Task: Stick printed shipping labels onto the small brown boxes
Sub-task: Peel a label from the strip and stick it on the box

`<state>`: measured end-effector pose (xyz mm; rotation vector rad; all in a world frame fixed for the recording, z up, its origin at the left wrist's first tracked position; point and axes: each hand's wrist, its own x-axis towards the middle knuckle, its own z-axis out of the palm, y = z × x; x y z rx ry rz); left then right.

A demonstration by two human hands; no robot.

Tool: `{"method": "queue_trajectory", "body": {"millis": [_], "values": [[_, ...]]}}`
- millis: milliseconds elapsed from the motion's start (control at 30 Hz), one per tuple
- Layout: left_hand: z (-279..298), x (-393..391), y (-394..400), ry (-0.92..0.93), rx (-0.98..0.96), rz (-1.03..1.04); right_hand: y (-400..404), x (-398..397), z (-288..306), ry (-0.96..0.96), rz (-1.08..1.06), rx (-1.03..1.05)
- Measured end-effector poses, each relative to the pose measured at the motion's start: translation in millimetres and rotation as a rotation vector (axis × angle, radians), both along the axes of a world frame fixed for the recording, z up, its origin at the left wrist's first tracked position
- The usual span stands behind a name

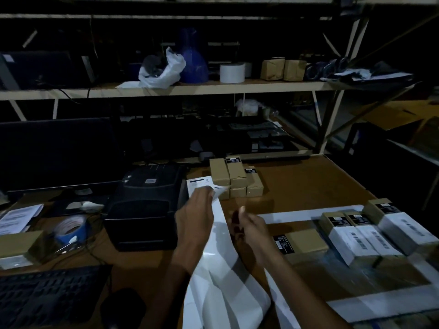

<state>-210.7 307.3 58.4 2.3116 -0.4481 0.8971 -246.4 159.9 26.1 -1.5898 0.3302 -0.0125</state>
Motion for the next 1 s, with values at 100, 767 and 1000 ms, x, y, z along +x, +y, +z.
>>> {"method": "queue_trajectory", "body": {"millis": [100, 767, 1000], "values": [[-21.9, -12.2, -22.2, -0.086, 0.086, -0.095, -15.3, -2.1, 22.0, -0.016, 0.036, 0.214], [-19.7, -53.2, -102.9, 0.153, -0.311, -0.136, -111.6, -68.9, -1.5, -0.093, -0.125, 0.121], [-15.3, -57.3, -140.2, 0.465, -0.374, -0.246, -146.2, -110.6, -31.0, -0.096, -0.049, 0.073]]}}
